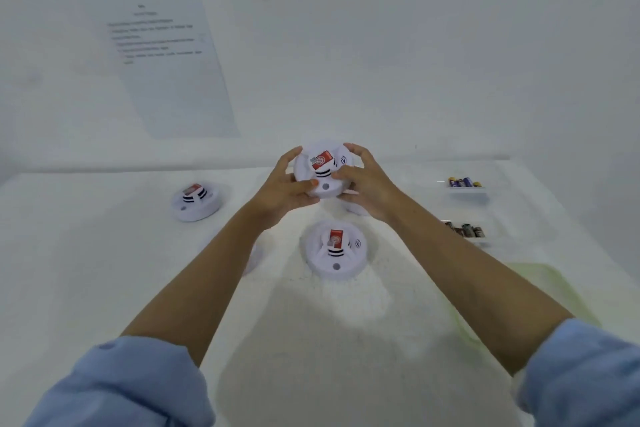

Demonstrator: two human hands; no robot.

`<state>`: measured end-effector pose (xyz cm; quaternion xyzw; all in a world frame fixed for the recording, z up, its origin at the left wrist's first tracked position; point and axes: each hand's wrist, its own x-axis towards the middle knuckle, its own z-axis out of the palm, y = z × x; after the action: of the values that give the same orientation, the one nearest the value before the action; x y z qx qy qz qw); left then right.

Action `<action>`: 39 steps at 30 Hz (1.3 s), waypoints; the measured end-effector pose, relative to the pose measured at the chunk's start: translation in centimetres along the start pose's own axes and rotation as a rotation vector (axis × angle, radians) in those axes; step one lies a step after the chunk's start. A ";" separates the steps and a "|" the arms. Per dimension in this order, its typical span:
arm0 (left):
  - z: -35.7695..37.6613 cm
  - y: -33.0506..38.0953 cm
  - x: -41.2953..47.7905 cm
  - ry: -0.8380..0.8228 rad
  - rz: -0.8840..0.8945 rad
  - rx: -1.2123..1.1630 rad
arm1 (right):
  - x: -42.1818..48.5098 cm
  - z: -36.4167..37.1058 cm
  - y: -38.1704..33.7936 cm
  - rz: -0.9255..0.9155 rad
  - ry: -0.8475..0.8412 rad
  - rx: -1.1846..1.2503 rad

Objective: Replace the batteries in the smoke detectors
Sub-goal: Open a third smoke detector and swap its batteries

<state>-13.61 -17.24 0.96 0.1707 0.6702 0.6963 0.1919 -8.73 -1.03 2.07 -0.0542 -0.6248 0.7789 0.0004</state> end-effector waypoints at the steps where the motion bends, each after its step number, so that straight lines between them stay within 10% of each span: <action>1: -1.1 -0.3 0.2 -0.006 -0.002 0.012 | 0.4 0.7 0.5 0.012 0.009 -0.082; 17: -8.8 -3.2 1.4 -0.008 -0.118 0.126 | 5.7 8.2 6.6 -0.073 0.141 -0.483; 39: -9.4 -3.8 3.7 -0.061 -0.141 0.201 | 6.7 7.2 7.0 -0.033 0.121 -0.390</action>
<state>-21.28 -23.46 -3.32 0.1626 0.7410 0.6046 0.2428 -15.55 -9.13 -3.74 -0.0897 -0.7633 0.6385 0.0401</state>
